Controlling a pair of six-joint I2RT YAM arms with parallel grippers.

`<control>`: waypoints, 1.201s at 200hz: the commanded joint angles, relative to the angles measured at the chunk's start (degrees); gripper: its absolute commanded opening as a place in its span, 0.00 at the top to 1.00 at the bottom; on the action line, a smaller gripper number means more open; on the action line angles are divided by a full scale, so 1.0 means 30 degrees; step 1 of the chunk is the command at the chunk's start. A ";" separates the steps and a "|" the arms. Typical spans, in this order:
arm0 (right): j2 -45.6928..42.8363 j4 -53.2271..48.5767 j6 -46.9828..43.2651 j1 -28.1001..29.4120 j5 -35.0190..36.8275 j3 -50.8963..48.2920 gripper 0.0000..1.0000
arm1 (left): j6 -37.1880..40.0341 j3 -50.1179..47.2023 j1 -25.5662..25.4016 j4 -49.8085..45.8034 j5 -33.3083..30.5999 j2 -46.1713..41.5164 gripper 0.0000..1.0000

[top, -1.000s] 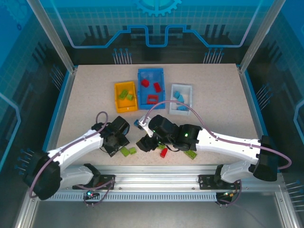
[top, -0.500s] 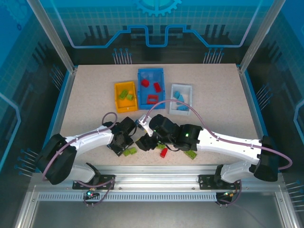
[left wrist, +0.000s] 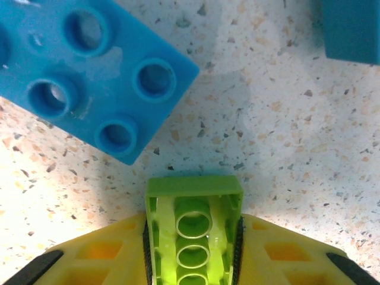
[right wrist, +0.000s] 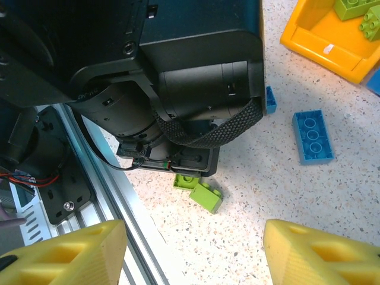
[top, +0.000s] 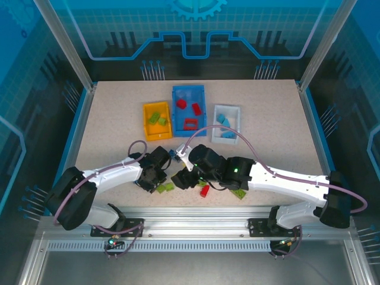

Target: Sort the legos into containers by color

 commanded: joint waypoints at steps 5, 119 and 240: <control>-0.1428 0.1111 0.0635 -0.0066 0.0487 -0.0552 0.37 | 0.1468 0.1761 -0.0053 -0.2253 -0.2106 -0.1907 0.64; -0.0841 0.6537 0.3262 -0.5220 -0.0909 0.0215 0.30 | 1.5377 1.6491 0.5860 -0.3438 -0.3810 0.6769 0.67; -0.0194 0.6319 0.3815 -0.5527 -0.2200 -0.0899 0.28 | 1.6956 1.9503 0.6877 -0.2152 -0.4096 1.3171 0.48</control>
